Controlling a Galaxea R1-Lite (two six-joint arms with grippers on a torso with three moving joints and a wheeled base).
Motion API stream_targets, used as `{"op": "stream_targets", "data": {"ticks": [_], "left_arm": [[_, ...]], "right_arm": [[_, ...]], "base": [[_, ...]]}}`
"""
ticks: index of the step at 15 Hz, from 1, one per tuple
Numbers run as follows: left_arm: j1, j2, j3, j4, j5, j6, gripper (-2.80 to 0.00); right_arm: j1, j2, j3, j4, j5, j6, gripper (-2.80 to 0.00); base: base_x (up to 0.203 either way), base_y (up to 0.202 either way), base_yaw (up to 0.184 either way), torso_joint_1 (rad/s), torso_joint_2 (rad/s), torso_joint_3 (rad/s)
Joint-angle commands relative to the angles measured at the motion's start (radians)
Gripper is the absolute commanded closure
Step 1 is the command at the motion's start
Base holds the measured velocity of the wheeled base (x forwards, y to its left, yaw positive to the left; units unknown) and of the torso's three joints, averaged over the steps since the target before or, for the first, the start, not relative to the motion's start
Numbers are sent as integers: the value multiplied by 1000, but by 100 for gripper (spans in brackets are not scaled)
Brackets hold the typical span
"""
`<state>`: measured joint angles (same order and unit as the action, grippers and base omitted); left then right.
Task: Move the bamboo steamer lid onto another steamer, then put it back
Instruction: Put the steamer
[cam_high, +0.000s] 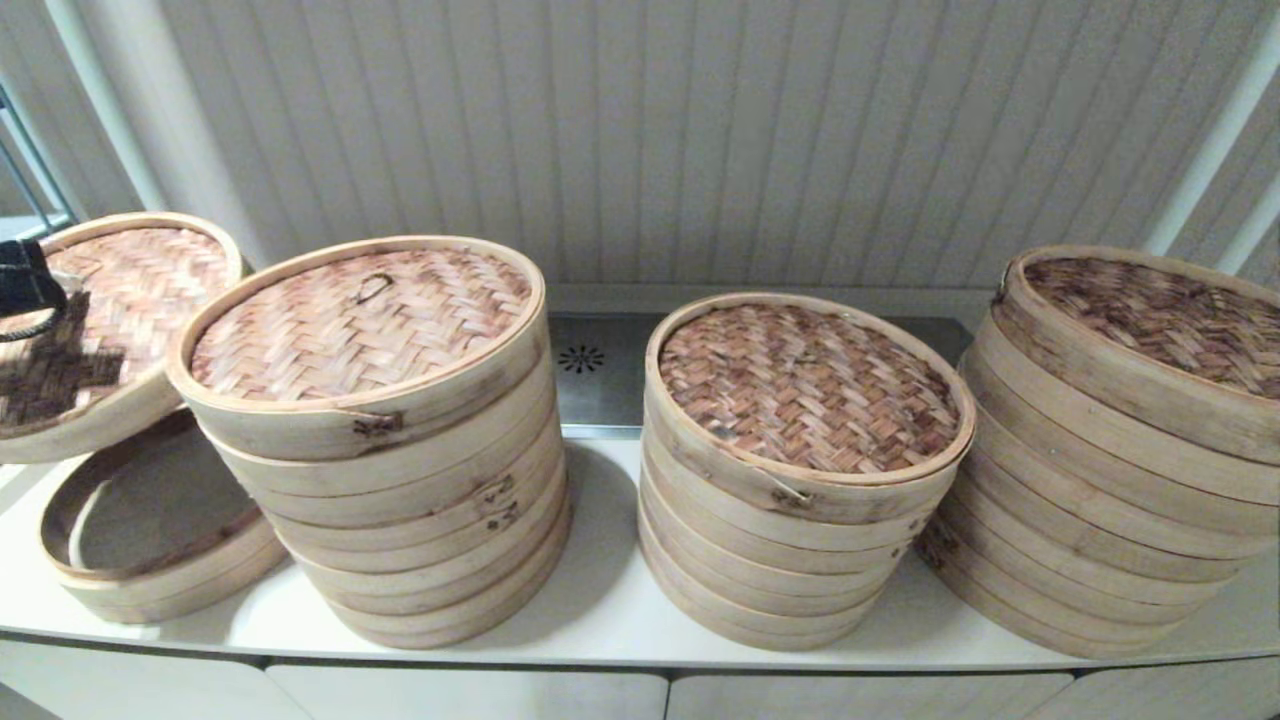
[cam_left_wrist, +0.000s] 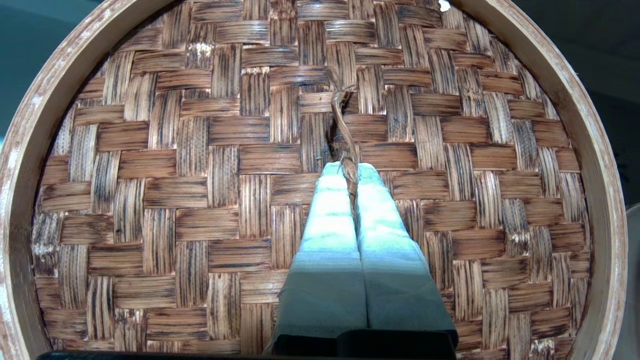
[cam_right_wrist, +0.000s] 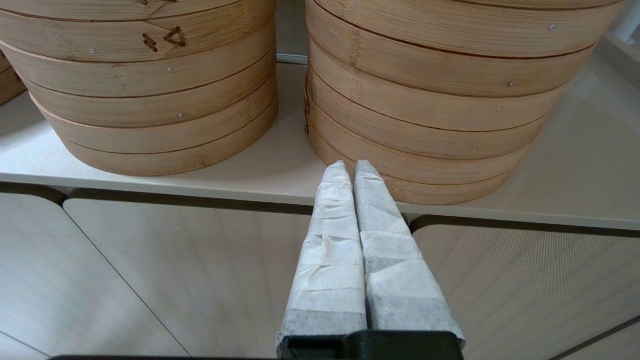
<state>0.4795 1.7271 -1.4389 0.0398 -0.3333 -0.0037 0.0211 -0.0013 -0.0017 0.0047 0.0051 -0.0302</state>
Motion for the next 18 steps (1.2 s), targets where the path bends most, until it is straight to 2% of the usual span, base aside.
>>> {"op": "stream_targets", "data": {"ticks": [1,7,9,13,18], "left_arm": [[17,-23,-73,55,-8,-12,0],[25,-42,-269,235,-19,-69,0],[15,-54,-339,331,-53,-75,0],[-72,-66,-459,482,-77,-108,0],[-211,-103,-460,503,-78,-154,0]], "right_arm": [[0,-2,0,0,1,0,0],[0,-2,0,0,1,0,0],[0,-2,0,0,1,0,0],[0,-2,0,0,1,0,0],[0,-2,0,0,1,0,0]], "base": [[0,0,0,0,0,0],[0,0,0,0,0,0],[0,0,0,0,0,0],[0,0,0,0,0,0],[0,0,0,0,0,0]]}}
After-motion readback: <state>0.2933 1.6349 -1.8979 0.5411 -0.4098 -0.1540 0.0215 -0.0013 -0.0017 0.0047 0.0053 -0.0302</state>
